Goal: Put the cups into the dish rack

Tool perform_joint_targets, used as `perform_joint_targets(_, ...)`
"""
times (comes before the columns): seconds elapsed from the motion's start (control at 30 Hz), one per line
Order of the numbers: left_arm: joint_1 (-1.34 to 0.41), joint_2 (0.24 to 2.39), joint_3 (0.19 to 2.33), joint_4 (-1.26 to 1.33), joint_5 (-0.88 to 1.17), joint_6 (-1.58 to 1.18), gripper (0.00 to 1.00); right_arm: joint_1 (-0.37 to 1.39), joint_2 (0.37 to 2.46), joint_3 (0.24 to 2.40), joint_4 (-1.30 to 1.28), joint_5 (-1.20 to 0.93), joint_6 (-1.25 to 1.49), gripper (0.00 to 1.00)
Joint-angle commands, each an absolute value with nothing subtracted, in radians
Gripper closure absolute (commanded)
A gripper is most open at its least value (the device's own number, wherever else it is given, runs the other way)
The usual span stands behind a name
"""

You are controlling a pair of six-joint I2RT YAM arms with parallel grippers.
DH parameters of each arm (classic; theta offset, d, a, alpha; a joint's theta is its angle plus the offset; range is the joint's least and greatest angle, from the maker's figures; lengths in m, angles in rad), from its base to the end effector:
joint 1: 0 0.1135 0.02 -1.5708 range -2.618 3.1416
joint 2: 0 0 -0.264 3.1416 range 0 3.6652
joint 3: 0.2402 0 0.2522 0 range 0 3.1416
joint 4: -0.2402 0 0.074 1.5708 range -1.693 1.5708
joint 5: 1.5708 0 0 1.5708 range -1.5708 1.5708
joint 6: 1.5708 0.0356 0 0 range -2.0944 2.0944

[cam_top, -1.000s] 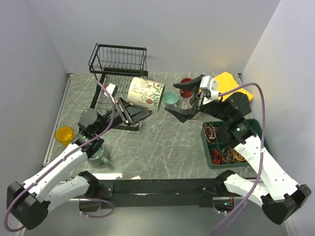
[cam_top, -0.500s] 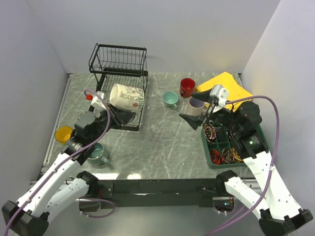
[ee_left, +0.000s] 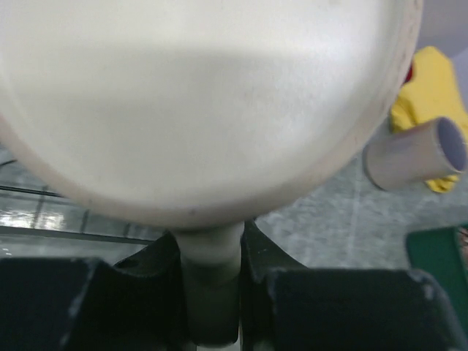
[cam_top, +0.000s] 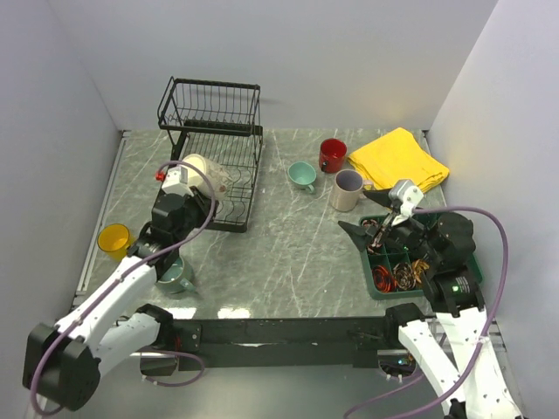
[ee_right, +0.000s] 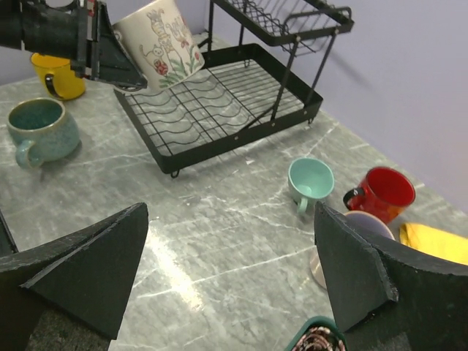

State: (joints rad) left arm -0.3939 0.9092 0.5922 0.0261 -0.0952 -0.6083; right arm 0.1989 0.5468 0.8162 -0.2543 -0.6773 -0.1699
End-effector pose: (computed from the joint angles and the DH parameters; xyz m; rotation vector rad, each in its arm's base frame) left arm 0.1990 -0.0790 0.2711 -0.2707 1.8852 -0.6012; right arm 0.1097 0.0449 0.3753 -0.7984 1.3695 0.5477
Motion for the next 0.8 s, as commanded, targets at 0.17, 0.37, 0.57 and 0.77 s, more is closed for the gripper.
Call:
perform_joint_targets(0.17,-0.325,1.071,0.623,0.391,-0.259,-0.459,0.99,0.13,0.483,0.704,-0.153,-0.706,-0.054,0.0)
perform_joint_targets(0.37,-0.275,1.219,0.638,0.477,-0.299,-0.42,0.99,0.094,0.456,0.675,-0.153,-0.713,-0.038,0.0)
perform_joint_targets(0.57,-0.224,1.367,0.721,0.526,-0.31,-0.387,0.99,0.075,0.449,0.658,-0.152,-0.721,-0.031,0.0)
perform_joint_targets(0.77,-0.201,1.486,0.782,0.558,-0.337,-0.362,0.99,0.058,0.453,0.646,-0.146,-0.723,-0.028,0.0)
